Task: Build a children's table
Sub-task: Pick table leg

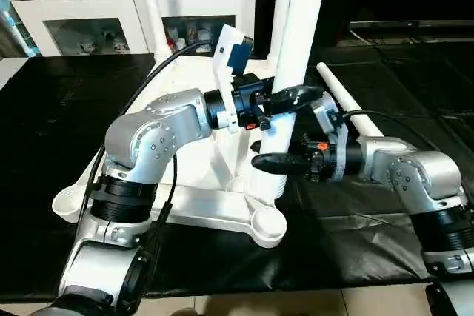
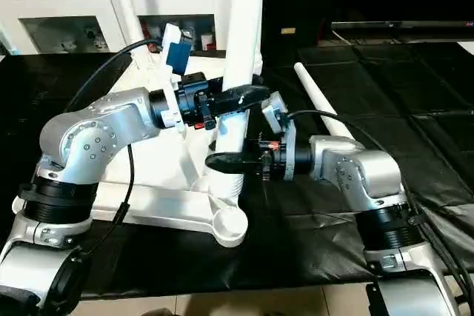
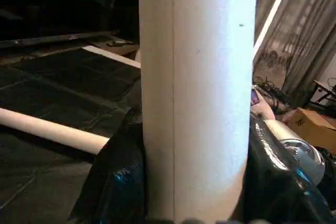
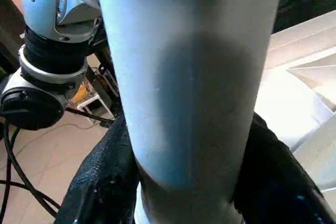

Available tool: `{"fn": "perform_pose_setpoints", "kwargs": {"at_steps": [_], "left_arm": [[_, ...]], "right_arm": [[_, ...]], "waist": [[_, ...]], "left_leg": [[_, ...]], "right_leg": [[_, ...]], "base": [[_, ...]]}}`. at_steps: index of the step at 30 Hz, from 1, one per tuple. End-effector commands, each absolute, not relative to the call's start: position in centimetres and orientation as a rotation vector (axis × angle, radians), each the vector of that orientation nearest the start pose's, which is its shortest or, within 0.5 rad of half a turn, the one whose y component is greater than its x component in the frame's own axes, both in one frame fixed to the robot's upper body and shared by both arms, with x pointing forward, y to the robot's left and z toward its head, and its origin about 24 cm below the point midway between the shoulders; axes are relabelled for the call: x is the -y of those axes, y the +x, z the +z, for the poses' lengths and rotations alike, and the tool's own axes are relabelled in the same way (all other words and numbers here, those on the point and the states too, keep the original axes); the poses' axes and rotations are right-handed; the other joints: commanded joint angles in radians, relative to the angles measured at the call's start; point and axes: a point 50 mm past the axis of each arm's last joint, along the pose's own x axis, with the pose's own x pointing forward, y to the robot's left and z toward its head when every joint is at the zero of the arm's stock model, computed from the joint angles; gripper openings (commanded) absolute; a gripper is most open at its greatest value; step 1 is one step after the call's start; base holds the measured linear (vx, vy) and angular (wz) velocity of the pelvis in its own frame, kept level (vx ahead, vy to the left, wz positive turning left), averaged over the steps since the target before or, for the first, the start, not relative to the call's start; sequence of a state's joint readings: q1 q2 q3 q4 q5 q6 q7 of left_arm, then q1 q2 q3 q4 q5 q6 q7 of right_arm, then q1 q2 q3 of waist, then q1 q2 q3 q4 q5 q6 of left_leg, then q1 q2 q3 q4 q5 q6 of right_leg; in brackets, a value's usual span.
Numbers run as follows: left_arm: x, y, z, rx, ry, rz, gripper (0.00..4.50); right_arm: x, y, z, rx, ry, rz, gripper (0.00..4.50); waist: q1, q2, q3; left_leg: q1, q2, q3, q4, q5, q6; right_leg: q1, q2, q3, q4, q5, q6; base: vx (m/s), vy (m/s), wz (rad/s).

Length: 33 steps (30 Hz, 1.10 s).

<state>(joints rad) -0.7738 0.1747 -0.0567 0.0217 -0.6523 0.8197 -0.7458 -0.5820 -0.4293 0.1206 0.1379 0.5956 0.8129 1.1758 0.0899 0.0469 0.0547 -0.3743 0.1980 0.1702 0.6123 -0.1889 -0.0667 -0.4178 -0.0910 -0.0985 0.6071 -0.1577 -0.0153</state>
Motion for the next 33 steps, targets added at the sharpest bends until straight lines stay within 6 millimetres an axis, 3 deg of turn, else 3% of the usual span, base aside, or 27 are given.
{"fn": "perform_pose_setpoints", "kwargs": {"at_steps": [1,3,4,9,18,23,26,27,32,33], "left_arm": [[-4.9,30.3,21.1,-0.038,-0.263,-1.364,1.86],[-4.8,30.2,21.2,-0.042,-0.266,-1.366,1.86],[-4.8,30.1,21.2,-0.040,-0.268,-1.373,2.42],[-4.4,30.1,22.5,0.015,-0.344,-1.355,2.92],[-5.6,31.0,24.2,0.101,-0.488,-1.301,3.03],[-7.2,30.5,24.4,0.140,-0.516,-1.324,3.03],[-8.9,29.5,23.8,0.131,-0.462,-1.372,3.03],[-9.6,29.1,23.4,0.113,-0.428,-1.379,3.03],[-11.7,28.2,21.7,0.037,-0.290,-1.377,3.03],[-12.3,27.5,20.8,0.001,-0.194,-1.408,3.03]], "right_arm": [[12.8,30.2,12.9,-0.372,0.313,1.386,2.00],[12.8,30.2,12.9,-0.364,0.320,1.384,2.00],[12.8,30.2,12.9,-0.365,0.323,1.384,2.00],[12.4,29.7,12.5,-0.356,0.332,1.388,1.98],[12.4,29.9,12.5,-0.315,0.344,1.359,1.94],[12.4,30.2,12.4,-0.267,0.331,1.272,1.93],[12.7,30.6,12.2,-0.231,0.346,1.169,1.93],[12.8,30.7,12.1,-0.219,0.347,1.128,1.93],[13.3,30.7,11.4,-0.198,0.299,1.032,1.93],[13.4,30.6,11.1,-0.191,0.277,0.997,1.93]], "waist": [[0.003,-0.026,-0.080],[0.003,-0.027,-0.080],[0.003,-0.027,-0.080],[0.006,-0.026,-0.080],[0.005,-0.029,-0.078],[0.003,-0.020,-0.081],[-0.003,-0.014,-0.080],[-0.002,-0.011,-0.080],[-0.006,-0.005,-0.074],[-0.008,-0.003,-0.072]], "left_leg": [[-0.002,0.015,0.000,-0.056,-0.083,0.054],[-0.002,0.014,0.000,-0.056,-0.083,0.054],[-0.003,0.014,0.000,-0.056,-0.084,0.054],[-0.002,0.015,0.001,-0.055,-0.087,0.058],[-0.003,0.012,0.001,-0.055,-0.097,0.052],[-0.001,0.013,-0.001,-0.056,-0.085,0.045],[-0.002,0.016,-0.004,-0.061,-0.090,0.035],[0.007,0.016,-0.002,-0.061,-0.104,0.031],[0.014,0.017,-0.003,-0.069,-0.165,0.004],[0.012,0.019,-0.006,-0.073,-0.177,-0.002]], "right_leg": [[0.071,-0.043,0.042,-0.073,-0.287,-0.152],[0.072,-0.043,0.042,-0.072,-0.285,-0.153],[0.072,-0.043,0.041,-0.073,-0.288,-0.153],[0.071,-0.043,0.041,-0.074,-0.278,-0.164],[0.072,-0.042,0.039,-0.079,-0.322,-0.142],[0.070,-0.042,0.040,-0.074,-0.289,-0.152],[0.070,-0.044,0.041,-0.066,-0.272,-0.163],[0.064,-0.040,0.041,-0.072,-0.284,-0.159],[0.061,-0.040,0.042,-0.078,-0.339,-0.140],[0.062,-0.042,0.044,-0.075,-0.349,-0.134]], "base": [[0.000,0.000,0.00],[0.000,0.000,0.00],[0.000,0.000,0.00],[0.000,0.000,0.00],[0.000,0.000,0.00],[0.000,0.000,0.00],[0.000,0.000,0.00],[0.000,0.000,0.00],[0.000,0.000,0.00],[0.000,0.000,0.00]]}}
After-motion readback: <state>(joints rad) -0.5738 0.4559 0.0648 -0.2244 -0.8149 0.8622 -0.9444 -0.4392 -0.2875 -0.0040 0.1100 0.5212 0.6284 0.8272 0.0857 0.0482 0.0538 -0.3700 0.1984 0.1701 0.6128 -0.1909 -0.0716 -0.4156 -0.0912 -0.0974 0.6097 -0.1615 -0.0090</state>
